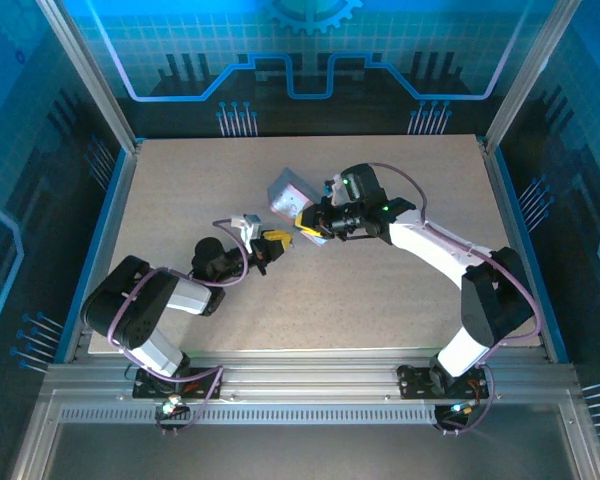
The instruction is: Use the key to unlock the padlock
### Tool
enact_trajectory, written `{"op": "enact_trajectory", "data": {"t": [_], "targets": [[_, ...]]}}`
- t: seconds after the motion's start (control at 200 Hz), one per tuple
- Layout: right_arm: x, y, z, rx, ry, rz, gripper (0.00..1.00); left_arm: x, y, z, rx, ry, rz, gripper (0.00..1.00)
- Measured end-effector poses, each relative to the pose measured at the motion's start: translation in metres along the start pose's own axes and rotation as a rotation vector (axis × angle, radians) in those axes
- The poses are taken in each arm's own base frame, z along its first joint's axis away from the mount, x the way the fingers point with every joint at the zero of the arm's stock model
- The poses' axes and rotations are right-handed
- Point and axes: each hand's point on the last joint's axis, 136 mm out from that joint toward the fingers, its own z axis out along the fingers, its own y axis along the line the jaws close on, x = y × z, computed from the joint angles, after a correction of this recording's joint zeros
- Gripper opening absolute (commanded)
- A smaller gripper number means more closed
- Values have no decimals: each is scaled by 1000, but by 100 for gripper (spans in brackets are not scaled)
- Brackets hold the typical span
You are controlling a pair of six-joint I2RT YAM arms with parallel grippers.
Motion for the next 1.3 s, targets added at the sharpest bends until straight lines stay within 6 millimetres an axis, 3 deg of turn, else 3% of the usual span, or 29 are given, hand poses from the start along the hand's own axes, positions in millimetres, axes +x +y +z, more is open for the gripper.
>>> {"op": "enact_trajectory", "data": {"t": [0.62, 1.296], "targets": [[3, 9, -6, -32, 2, 12, 0, 2, 3, -1, -36, -4, 22, 0], [0, 1, -4, -50, -10, 74, 0, -2, -1, -1, -54, -24, 48, 0]]}}
